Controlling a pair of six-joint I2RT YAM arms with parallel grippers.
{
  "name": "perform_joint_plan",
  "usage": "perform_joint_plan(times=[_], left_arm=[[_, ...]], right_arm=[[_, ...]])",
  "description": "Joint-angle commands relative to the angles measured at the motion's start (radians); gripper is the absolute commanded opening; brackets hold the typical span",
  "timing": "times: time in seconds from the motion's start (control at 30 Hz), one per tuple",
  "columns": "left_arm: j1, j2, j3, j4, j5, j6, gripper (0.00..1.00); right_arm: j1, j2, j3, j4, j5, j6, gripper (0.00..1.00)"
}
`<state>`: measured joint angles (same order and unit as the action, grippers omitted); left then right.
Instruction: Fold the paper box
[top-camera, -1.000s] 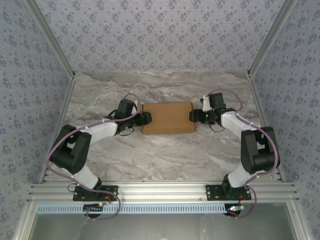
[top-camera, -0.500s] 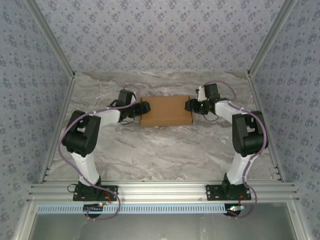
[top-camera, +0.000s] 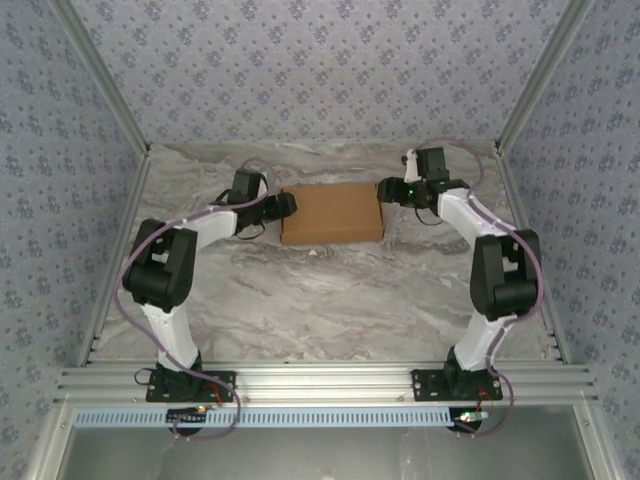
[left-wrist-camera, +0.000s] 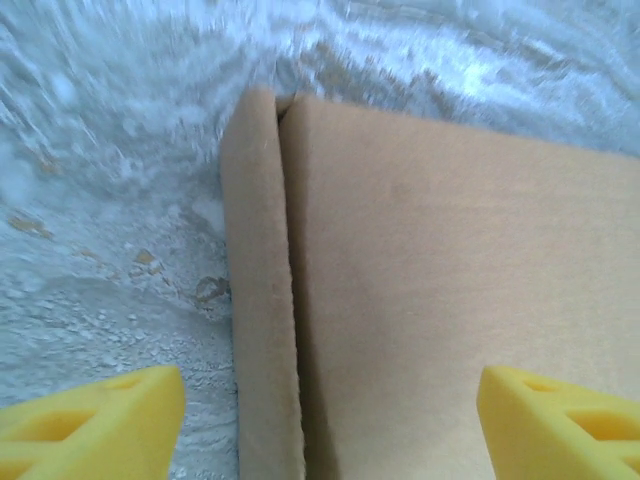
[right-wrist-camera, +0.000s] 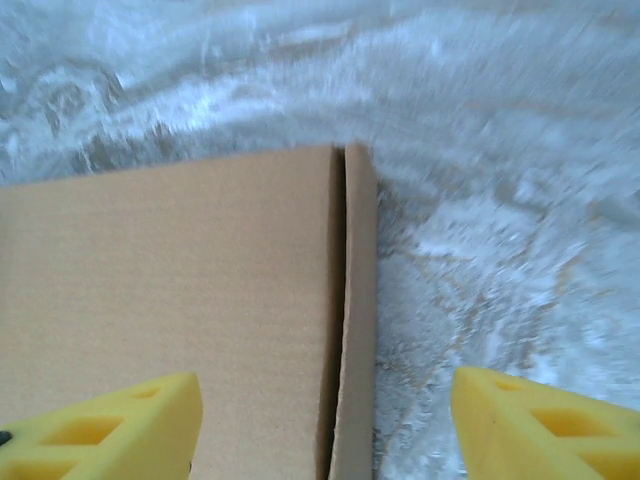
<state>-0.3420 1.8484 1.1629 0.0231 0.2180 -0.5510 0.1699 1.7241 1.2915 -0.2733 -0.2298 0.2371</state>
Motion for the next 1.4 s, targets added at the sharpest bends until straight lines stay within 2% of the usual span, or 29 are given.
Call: perform_joint_plan(times=[0.0, 0.13, 0.27, 0.3, 0.4, 0.5, 0.67, 0.8, 1.0, 1.17, 1.37], left_arm=[[0.005, -0.158, -0.04, -0.013, -0.095, 0.078, 0.78], [0.003, -0.336, -0.15, 0.015, -0.201, 0.149, 0.83], [0.004, -0.553, -0.301, 0.054, -0.338, 0.229, 0.92], [0.005, -0.607, -0.335, 0.06, -0.376, 0.252, 0.94], [0.008, -0.754, -0.44, 0.075, -0.461, 0.307, 0.99], [0.025, -0.879, -0.538, 0.095, -0.522, 0.341, 0.99], [0.1, -0.984, -0.657, 0.104, -0.57, 0.321, 0.99], [0.153, -0.953, -0.709, 0.154, -0.607, 0.325, 0.99], [0.221, -0.746, -0.775, 0.387, -0.516, 0.465, 0.99], [0.286, -0.594, -0.835, 0.631, -0.415, 0.466, 0.99], [0.294, -0.509, -0.76, 0.597, -0.372, 0.493, 0.99]], right_arm=[[0.042, -0.154, -0.019, -0.034, 0.164, -0.089, 0.73], [0.121, -0.318, -0.087, -0.015, 0.391, -0.16, 0.76], [0.199, -0.486, -0.215, 0.012, 0.587, -0.241, 0.96], [0.203, -0.525, -0.243, 0.014, 0.613, -0.246, 0.99], [0.2, -0.62, -0.33, 0.007, 0.678, -0.244, 0.99], [0.181, -0.701, -0.439, 0.029, 0.727, -0.222, 0.99], [0.115, -0.817, -0.617, 0.096, 0.758, -0.171, 0.99], [0.023, -0.864, -0.752, 0.187, 0.733, -0.166, 0.99], [-0.109, -0.811, -0.922, 0.459, 0.57, -0.158, 0.99], [-0.137, -0.684, -0.927, 0.561, 0.525, -0.159, 0.99], [-0.147, -0.632, -0.98, 0.722, 0.499, -0.19, 0.99]])
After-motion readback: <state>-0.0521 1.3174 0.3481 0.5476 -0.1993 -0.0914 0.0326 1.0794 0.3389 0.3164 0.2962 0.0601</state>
